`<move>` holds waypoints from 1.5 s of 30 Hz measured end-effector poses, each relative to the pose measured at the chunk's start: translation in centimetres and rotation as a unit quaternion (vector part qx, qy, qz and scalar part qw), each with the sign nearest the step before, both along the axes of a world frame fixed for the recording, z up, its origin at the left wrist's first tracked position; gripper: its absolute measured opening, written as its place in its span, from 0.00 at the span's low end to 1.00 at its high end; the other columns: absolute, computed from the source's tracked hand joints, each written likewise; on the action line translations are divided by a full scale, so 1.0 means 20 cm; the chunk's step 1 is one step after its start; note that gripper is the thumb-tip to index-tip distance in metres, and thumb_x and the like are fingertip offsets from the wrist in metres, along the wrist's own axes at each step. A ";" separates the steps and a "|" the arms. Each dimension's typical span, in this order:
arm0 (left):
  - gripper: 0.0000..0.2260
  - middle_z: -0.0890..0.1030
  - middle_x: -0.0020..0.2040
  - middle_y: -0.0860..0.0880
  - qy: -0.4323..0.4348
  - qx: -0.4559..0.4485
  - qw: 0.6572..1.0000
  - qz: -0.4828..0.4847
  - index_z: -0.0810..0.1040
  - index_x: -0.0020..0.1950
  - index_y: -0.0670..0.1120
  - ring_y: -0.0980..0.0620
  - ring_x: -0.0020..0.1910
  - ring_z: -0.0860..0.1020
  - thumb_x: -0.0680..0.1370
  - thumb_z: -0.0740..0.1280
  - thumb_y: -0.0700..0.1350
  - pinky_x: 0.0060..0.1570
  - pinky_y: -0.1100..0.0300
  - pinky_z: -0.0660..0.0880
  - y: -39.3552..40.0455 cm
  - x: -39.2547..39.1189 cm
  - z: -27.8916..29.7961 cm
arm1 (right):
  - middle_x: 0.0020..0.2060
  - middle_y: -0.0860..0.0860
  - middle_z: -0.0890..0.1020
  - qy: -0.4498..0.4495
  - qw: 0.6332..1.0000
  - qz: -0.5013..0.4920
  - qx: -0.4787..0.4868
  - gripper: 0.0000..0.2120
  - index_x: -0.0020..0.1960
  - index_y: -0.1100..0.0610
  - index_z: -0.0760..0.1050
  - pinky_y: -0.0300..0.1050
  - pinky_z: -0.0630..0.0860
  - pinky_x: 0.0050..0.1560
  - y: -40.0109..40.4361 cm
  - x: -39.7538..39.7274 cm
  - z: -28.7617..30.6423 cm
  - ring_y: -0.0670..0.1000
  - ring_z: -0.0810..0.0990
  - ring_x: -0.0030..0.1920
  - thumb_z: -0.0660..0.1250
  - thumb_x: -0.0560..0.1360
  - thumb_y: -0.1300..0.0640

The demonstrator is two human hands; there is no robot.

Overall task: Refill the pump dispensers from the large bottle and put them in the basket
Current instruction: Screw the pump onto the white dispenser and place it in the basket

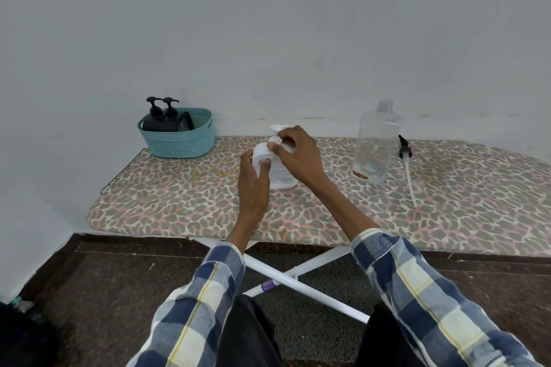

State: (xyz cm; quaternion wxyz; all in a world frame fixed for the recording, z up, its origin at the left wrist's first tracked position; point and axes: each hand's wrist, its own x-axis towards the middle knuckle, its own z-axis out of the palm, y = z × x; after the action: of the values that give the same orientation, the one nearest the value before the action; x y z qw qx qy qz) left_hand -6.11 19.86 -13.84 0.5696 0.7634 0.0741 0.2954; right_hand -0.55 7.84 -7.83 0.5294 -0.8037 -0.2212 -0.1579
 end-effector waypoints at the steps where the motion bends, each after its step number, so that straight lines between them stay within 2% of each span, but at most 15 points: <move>1: 0.18 0.77 0.67 0.49 -0.005 0.000 1.000 -0.003 0.69 0.75 0.50 0.51 0.63 0.78 0.86 0.62 0.54 0.57 0.58 0.75 0.00 0.00 0.00 | 0.53 0.46 0.84 0.000 1.000 -0.011 0.023 0.09 0.51 0.52 0.81 0.47 0.81 0.54 0.00 0.00 -0.01 0.45 0.83 0.51 0.76 0.76 0.49; 3: 0.17 0.78 0.67 0.49 -0.011 -0.001 1.000 -0.005 0.70 0.75 0.50 0.54 0.62 0.78 0.87 0.63 0.53 0.54 0.63 0.74 0.00 0.00 0.00 | 0.48 0.44 0.84 0.000 0.999 -0.031 0.040 0.13 0.47 0.51 0.77 0.40 0.78 0.48 0.02 -0.02 -0.02 0.43 0.82 0.48 0.79 0.74 0.47; 5: 0.18 0.78 0.67 0.49 -0.012 -0.009 1.000 -0.002 0.70 0.75 0.50 0.55 0.62 0.78 0.86 0.63 0.54 0.55 0.58 0.76 0.00 0.00 0.00 | 0.47 0.44 0.82 -0.003 0.999 -0.031 0.033 0.14 0.48 0.50 0.75 0.37 0.75 0.47 0.04 -0.03 -0.03 0.43 0.81 0.48 0.78 0.75 0.46; 8: 0.21 0.77 0.70 0.50 -0.009 -0.010 1.000 0.003 0.68 0.77 0.52 0.51 0.64 0.78 0.84 0.62 0.56 0.64 0.49 0.78 0.01 0.00 -0.01 | 0.55 0.47 0.82 -0.021 1.000 -0.006 0.015 0.14 0.58 0.53 0.80 0.43 0.79 0.56 0.04 -0.03 -0.03 0.46 0.82 0.55 0.72 0.79 0.44; 10: 0.24 0.74 0.75 0.51 -0.021 -0.003 1.000 -0.008 0.65 0.80 0.58 0.51 0.70 0.76 0.85 0.63 0.56 0.68 0.49 0.76 0.01 0.00 0.00 | 0.56 0.49 0.81 -0.017 1.000 0.006 0.000 0.15 0.62 0.56 0.81 0.48 0.79 0.60 0.02 -0.03 -0.03 0.48 0.82 0.56 0.70 0.81 0.49; 13: 0.26 0.67 0.81 0.58 -0.045 0.026 0.998 -0.024 0.61 0.83 0.63 0.61 0.77 0.68 0.86 0.65 0.56 0.73 0.60 0.68 0.00 -0.02 0.02 | 0.54 0.50 0.82 0.001 1.000 0.018 0.013 0.09 0.58 0.56 0.83 0.45 0.79 0.58 -0.01 -0.01 -0.02 0.49 0.83 0.54 0.73 0.80 0.53; 15: 0.24 0.67 0.77 0.61 -0.042 0.055 0.997 -0.017 0.63 0.83 0.60 0.72 0.72 0.66 0.87 0.64 0.55 0.68 0.69 0.64 -0.01 -0.02 0.03 | 0.51 0.49 0.84 0.022 0.999 0.008 0.043 0.09 0.52 0.55 0.81 0.40 0.79 0.54 -0.02 -0.01 -0.02 0.46 0.84 0.52 0.77 0.77 0.51; 17: 0.23 0.68 0.73 0.61 -0.035 0.078 0.996 -0.003 0.66 0.82 0.57 0.76 0.68 0.66 0.87 0.62 0.56 0.64 0.72 0.62 -0.01 -0.02 0.03 | 0.48 0.48 0.84 0.033 0.998 -0.014 0.051 0.14 0.51 0.56 0.79 0.33 0.75 0.48 -0.01 0.00 -0.03 0.44 0.83 0.49 0.79 0.75 0.48; 19: 0.22 0.69 0.71 0.61 -0.030 0.076 0.997 0.000 0.67 0.81 0.57 0.76 0.67 0.66 0.87 0.62 0.56 0.63 0.72 0.62 -0.01 -0.02 0.02 | 0.48 0.48 0.84 0.027 0.999 -0.015 0.044 0.15 0.51 0.56 0.79 0.32 0.74 0.46 -0.01 0.00 -0.03 0.44 0.82 0.48 0.78 0.76 0.46; 23: 0.21 0.71 0.70 0.62 -0.033 0.044 0.998 -0.004 0.69 0.80 0.59 0.70 0.68 0.70 0.86 0.61 0.59 0.65 0.66 0.66 -0.01 -0.01 0.01 | 0.54 0.51 0.83 0.004 1.000 0.019 -0.002 0.14 0.62 0.58 0.82 0.44 0.77 0.58 0.00 0.00 -0.02 0.47 0.81 0.55 0.74 0.80 0.52; 28: 0.26 0.71 0.71 0.61 -0.035 0.048 0.998 0.000 0.68 0.81 0.57 0.71 0.69 0.69 0.84 0.59 0.64 0.63 0.70 0.65 -0.01 -0.01 0.02 | 0.50 0.51 0.84 0.026 1.000 -0.005 0.016 0.12 0.55 0.58 0.82 0.44 0.77 0.54 0.01 0.02 -0.01 0.50 0.83 0.52 0.78 0.75 0.54; 35: 0.25 0.71 0.72 0.61 -0.039 0.049 0.998 0.003 0.69 0.80 0.57 0.62 0.72 0.71 0.84 0.59 0.64 0.69 0.61 0.66 -0.01 0.00 0.00 | 0.46 0.48 0.82 0.018 0.999 -0.033 0.013 0.13 0.48 0.53 0.78 0.41 0.75 0.46 0.05 0.01 -0.02 0.47 0.81 0.47 0.79 0.73 0.50; 37: 0.24 0.71 0.72 0.61 -0.037 0.050 0.998 0.003 0.68 0.80 0.57 0.64 0.71 0.70 0.85 0.60 0.63 0.68 0.64 0.66 -0.01 0.00 0.00 | 0.48 0.48 0.82 0.021 1.000 -0.009 0.004 0.11 0.50 0.53 0.79 0.38 0.74 0.47 0.02 0.02 -0.01 0.46 0.81 0.47 0.79 0.75 0.51; 41: 0.25 0.71 0.72 0.59 -0.043 0.064 0.997 0.005 0.68 0.80 0.56 0.69 0.69 0.70 0.85 0.60 0.62 0.65 0.71 0.64 0.00 0.00 0.00 | 0.50 0.49 0.83 -0.004 0.999 0.018 -0.041 0.14 0.61 0.56 0.84 0.44 0.75 0.53 0.00 0.03 0.00 0.49 0.81 0.52 0.75 0.78 0.51; 45: 0.26 0.71 0.72 0.59 -0.038 0.067 0.997 0.009 0.68 0.80 0.56 0.68 0.69 0.70 0.84 0.58 0.64 0.67 0.66 0.66 0.00 0.01 -0.01 | 0.48 0.50 0.82 0.005 1.000 -0.017 -0.016 0.13 0.57 0.59 0.85 0.46 0.77 0.52 0.03 0.01 0.00 0.52 0.82 0.50 0.77 0.77 0.52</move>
State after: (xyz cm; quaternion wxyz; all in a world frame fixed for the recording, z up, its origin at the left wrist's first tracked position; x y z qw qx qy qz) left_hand -5.90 19.87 -13.99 0.5172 0.7871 0.0394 0.3339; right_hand -0.32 8.48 -7.80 0.5147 -0.8165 -0.2075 -0.1592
